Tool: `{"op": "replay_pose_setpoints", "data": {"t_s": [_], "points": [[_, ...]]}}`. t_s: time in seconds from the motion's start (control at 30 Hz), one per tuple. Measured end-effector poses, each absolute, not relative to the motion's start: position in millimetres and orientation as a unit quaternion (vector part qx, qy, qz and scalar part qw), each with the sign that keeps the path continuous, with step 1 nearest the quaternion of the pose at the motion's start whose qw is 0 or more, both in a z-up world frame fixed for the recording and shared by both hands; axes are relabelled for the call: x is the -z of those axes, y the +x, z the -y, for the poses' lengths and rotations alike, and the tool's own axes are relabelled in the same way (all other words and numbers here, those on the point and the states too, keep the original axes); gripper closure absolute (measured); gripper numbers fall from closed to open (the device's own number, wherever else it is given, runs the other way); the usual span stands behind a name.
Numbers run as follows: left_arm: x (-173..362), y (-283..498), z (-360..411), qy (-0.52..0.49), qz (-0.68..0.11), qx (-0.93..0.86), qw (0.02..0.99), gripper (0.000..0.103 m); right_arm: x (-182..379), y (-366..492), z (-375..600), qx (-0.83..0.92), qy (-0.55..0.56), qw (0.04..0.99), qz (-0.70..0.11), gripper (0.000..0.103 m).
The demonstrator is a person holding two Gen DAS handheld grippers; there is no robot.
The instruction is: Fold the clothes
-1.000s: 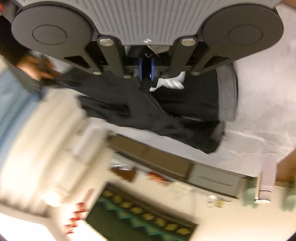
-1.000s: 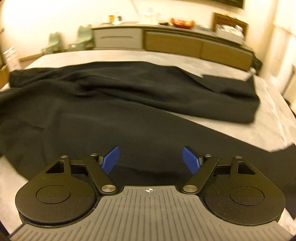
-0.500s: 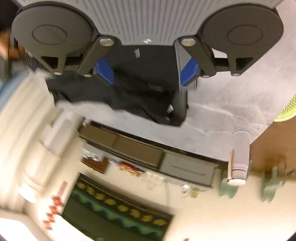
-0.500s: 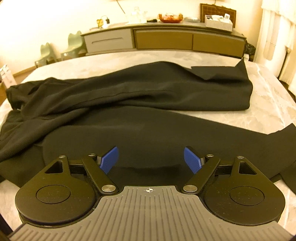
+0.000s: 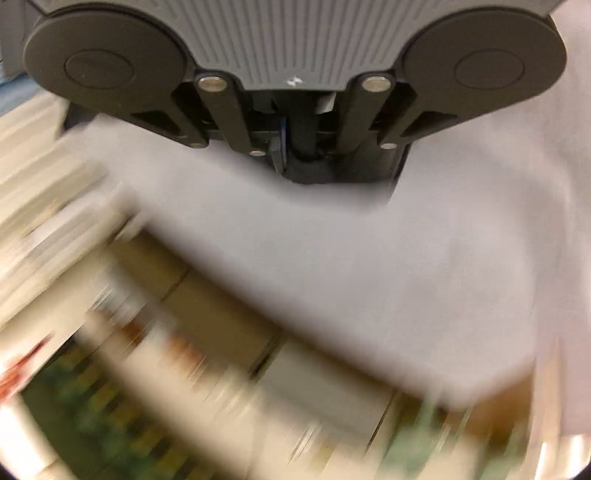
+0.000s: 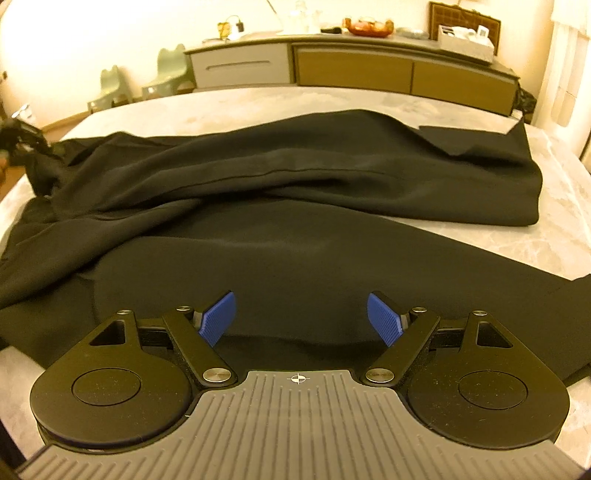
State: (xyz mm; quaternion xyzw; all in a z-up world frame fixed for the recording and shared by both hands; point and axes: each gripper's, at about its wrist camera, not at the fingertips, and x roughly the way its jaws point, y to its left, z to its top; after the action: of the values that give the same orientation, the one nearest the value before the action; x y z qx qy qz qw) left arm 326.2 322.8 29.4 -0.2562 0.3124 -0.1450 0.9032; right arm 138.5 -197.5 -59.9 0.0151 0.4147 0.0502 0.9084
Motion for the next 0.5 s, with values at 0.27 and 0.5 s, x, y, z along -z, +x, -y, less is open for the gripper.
{"op": "replay_pose_setpoints", "data": {"t_s": [0.27, 0.5], "points": [[-20.5, 244.2, -374.1, -0.228, -0.292, 0.055, 0.927, 0.095, 52.8, 139.8, 229.3, -0.020, 0.039, 0.915, -0.402, 0.020], [13.1, 187.1, -370.0, -0.181, -0.367, 0.043, 0.911, 0.036, 30.0, 107.4, 317.9, 0.089, 0.104, 0.923, -0.361, 0.019]]}}
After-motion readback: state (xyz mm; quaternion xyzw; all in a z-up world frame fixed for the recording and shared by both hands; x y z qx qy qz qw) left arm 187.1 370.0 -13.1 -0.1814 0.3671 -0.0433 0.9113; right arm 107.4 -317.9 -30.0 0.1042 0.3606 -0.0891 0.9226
